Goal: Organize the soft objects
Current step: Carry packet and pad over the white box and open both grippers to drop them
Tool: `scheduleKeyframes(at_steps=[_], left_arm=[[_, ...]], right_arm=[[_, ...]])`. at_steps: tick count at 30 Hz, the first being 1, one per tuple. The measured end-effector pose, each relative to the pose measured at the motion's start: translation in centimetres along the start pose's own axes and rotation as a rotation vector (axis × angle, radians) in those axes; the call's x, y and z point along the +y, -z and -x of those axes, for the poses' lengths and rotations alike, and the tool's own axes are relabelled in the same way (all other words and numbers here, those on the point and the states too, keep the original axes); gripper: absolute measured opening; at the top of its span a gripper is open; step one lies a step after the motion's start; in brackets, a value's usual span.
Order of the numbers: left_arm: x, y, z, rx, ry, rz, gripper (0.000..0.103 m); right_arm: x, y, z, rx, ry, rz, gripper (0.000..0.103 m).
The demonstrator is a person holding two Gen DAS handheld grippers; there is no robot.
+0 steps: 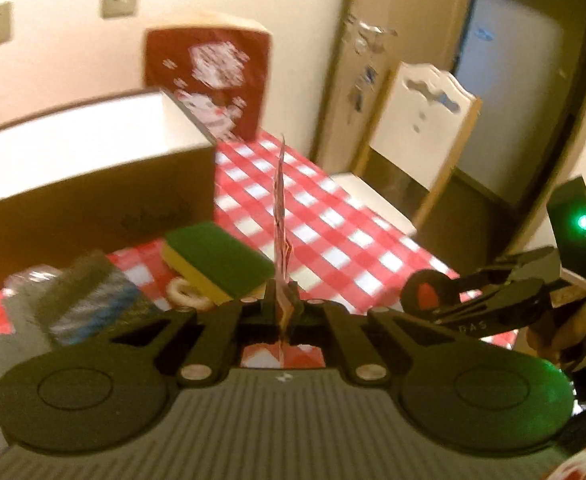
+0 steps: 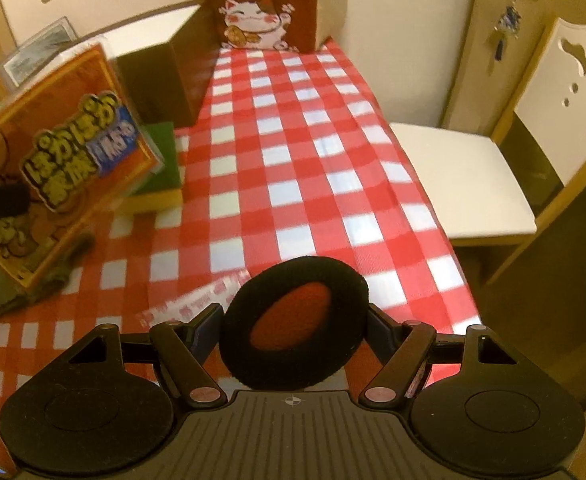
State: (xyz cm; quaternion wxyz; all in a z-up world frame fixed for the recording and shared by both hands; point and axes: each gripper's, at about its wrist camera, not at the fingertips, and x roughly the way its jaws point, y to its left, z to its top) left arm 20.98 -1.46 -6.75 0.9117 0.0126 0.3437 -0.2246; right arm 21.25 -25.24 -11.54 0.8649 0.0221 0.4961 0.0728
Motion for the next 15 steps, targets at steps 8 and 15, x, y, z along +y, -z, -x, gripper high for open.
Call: scheduleKeyframes(at_steps=[8, 15], left_arm=[[4.1, -2.6, 3.7, -0.096, -0.156, 0.082, 0.002], [8.0, -5.5, 4.8, -0.162, -0.283, 0.106, 0.002]], right_arm=[[2.0, -4.0, 0.6, -0.065, -0.07, 0.089, 0.074], [5.7, -10.1, 0.8, -0.167, -0.166, 0.19, 0.074]])
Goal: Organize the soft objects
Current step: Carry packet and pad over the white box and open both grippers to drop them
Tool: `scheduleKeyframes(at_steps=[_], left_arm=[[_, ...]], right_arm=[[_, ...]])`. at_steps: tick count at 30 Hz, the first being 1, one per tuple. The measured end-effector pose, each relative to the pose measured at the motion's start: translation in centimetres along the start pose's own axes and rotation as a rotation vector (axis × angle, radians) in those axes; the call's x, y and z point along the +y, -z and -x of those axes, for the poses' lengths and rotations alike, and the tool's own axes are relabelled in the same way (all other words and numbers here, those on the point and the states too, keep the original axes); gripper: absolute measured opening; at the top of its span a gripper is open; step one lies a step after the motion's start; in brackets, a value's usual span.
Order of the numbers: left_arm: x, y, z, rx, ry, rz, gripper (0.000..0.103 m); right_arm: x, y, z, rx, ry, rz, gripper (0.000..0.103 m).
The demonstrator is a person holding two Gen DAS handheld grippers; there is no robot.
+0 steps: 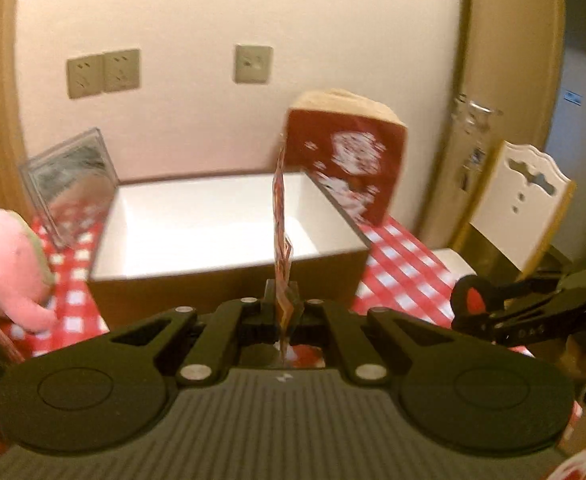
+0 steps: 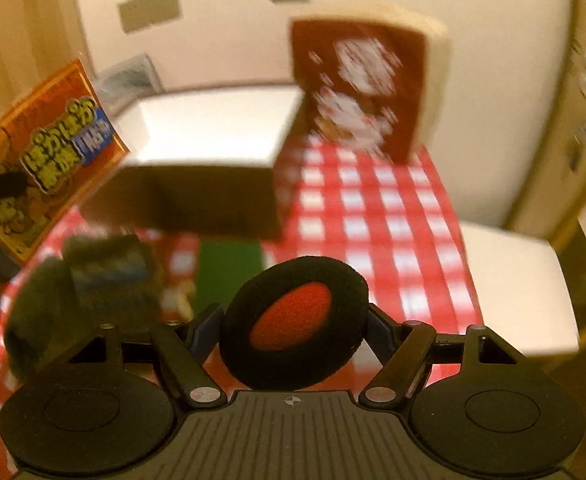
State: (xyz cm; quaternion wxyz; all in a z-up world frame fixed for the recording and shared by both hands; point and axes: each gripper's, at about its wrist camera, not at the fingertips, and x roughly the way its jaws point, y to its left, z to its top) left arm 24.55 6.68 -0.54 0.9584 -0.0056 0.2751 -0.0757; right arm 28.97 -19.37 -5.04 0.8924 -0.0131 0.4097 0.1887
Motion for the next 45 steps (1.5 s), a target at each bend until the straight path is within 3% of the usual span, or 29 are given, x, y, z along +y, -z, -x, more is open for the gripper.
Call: scheduleKeyframes(at_steps=[11, 18, 34, 36, 38, 39, 45], left_arm=[[5.1, -5.5, -4.8, -0.043, -0.093, -0.004, 0.002], [7.7, -7.0, -9.3, -0.004, -0.114, 0.01, 0.002], [10.3, -7.0, -17.0, 0.105, -0.086, 0.047, 0.002], [10.4, -7.2, -17.6, 0.11, -0.095, 0.051, 0.005], [10.4, -7.3, -18.3, 0.124, -0.089, 0.051, 0.03], [10.4, -7.4, -18.5, 0.127, -0.088, 0.051, 0.035], [10.6, -7.5, -18.3, 0.137, -0.095, 0.064, 0.036]], right_arm=[[4.7, -11.7, -4.3, -0.127, -0.125, 0.109, 0.074], [6.1, -16.4, -9.1, -0.102, -0.155, 0.115, 0.074], [5.8, -18.2, -17.6, 0.038, -0.092, 0.108, 0.074], [5.6, -18.3, -18.1, 0.043, -0.093, 0.095, 0.074], [5.5, -18.5, -18.3, 0.047, -0.098, 0.073, 0.075], [5.4, -18.6, -18.5, 0.054, -0.101, 0.06, 0.075], [5.1, -18.7, -18.5, 0.057, -0.118, 0.037, 0.077]])
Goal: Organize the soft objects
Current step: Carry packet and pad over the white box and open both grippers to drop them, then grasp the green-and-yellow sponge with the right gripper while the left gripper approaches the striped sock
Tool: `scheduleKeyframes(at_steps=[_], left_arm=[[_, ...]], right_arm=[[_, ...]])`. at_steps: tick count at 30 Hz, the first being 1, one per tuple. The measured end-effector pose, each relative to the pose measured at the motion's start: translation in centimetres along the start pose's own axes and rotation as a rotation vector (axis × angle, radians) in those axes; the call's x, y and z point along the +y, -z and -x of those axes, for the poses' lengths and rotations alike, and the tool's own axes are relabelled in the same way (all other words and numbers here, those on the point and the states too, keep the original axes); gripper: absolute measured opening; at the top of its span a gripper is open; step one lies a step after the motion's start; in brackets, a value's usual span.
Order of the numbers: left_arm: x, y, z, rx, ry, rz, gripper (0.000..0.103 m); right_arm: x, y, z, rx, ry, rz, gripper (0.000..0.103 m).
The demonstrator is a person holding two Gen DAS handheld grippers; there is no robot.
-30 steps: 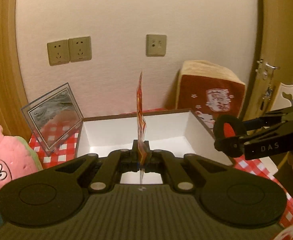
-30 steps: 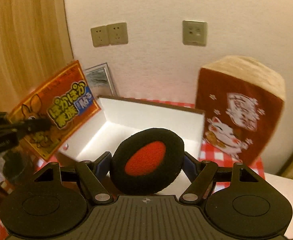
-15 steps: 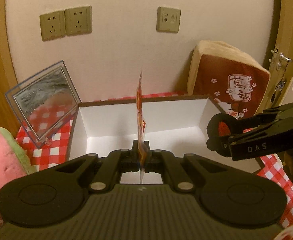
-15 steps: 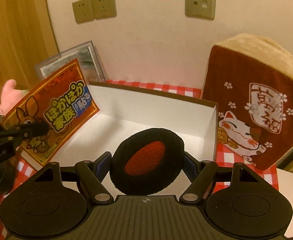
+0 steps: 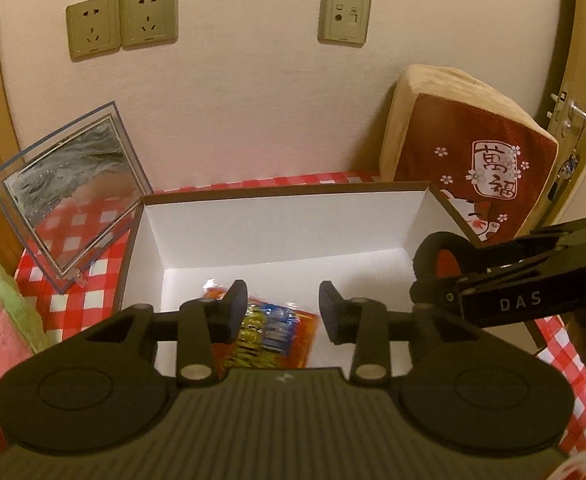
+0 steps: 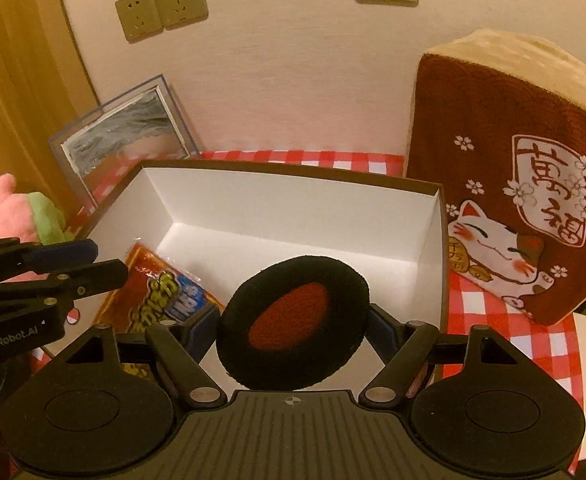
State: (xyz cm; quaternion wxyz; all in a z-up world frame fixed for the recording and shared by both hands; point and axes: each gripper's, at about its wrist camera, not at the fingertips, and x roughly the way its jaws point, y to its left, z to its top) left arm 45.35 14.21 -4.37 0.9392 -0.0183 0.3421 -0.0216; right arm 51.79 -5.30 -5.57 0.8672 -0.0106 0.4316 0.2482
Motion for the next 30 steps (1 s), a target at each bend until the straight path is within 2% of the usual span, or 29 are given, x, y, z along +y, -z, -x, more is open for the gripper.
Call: scheduleKeyframes(at_steps=[8, 10, 12, 13, 21, 30], left_arm=[[0.3, 0.2, 1.0, 0.019, -0.024, 0.007, 0.036], [0.2, 0.2, 1.3, 0.024, -0.037, 0.002, 0.036], [0.2, 0.3, 1.6, 0.027, -0.042, 0.002, 0.036], [0.2, 0.3, 1.8, 0.031, -0.043, 0.005, 0.037], [0.0, 1.2, 4.2, 0.033, -0.048, 0.014, 0.04], [0.0, 3.3, 8.4, 0.034, -0.051, 0.048, 0.04]], right_arm=[[0.2, -0.2, 0.3, -0.025, 0.002, 0.008, 0.079], [0.3, -0.2, 0.5, -0.047, 0.007, 0.004, 0.085], [0.4, -0.3, 0.8, -0.066, 0.004, 0.001, 0.096], [0.4, -0.4, 1.0, -0.075, 0.002, 0.0, 0.096], [0.2, 0.0, 3.8, -0.135, -0.012, 0.009, 0.097], [-0.7, 3.4, 9.6, -0.195, -0.051, -0.001, 0.097]])
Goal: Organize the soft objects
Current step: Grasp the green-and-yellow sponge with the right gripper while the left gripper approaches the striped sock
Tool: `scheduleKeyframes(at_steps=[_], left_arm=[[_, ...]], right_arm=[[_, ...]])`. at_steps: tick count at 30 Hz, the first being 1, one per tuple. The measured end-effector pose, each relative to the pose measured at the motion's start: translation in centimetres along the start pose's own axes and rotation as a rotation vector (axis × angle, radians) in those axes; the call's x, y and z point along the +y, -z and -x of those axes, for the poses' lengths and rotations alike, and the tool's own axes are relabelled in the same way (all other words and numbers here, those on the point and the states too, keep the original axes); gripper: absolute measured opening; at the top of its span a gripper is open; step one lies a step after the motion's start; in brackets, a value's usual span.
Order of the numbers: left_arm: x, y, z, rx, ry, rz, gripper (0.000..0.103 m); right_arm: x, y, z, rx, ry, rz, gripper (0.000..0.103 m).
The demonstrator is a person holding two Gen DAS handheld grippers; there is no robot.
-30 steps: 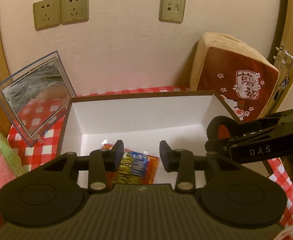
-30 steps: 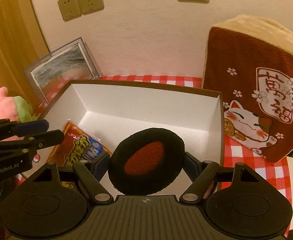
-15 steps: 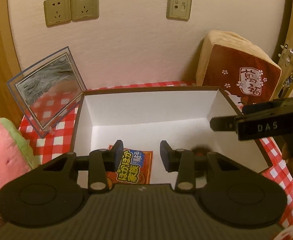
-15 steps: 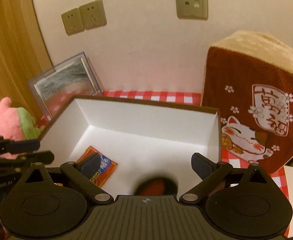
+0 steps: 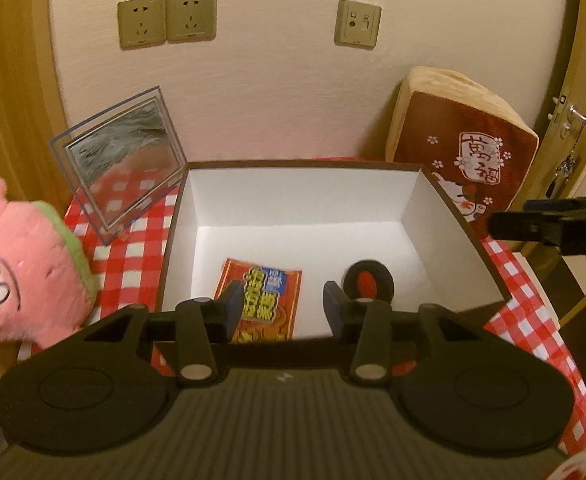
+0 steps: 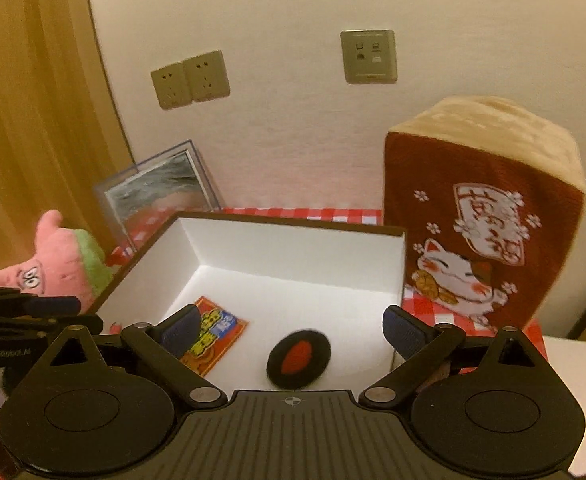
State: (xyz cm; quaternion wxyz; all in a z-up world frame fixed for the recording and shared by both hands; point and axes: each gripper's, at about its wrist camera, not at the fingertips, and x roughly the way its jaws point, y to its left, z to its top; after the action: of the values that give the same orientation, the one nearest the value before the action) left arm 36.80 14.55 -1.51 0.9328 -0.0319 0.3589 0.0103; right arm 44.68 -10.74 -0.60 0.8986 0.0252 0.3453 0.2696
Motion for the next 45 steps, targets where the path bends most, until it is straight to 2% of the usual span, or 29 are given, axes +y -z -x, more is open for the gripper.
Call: scheduleKeyframes(at_steps=[7, 21, 33, 45], left_arm=[[-0.6, 1.8, 2.8, 0.024, 0.003, 0.021, 0.041], [-3.5, 6.8, 6.4, 0.09, 0.012, 0.036, 0.041], [-5.5, 11.7, 5.7, 0.187, 0.035, 0.048, 0.041], [-7.3, 13.6, 3.4, 0.243, 0.062, 0.054, 0.041]], right_arm=[[-0.7, 2.9, 3.5, 0.017, -0.016, -0.072, 0.096], [-0.2, 8.3, 6.5, 0.087, -0.025, -0.125, 0.096], [0.0, 14.2, 6.3, 0.211, 0.004, -0.084, 0.088], [0.2, 15.7, 4.9, 0.258, 0.004, -0.055, 0.087]])
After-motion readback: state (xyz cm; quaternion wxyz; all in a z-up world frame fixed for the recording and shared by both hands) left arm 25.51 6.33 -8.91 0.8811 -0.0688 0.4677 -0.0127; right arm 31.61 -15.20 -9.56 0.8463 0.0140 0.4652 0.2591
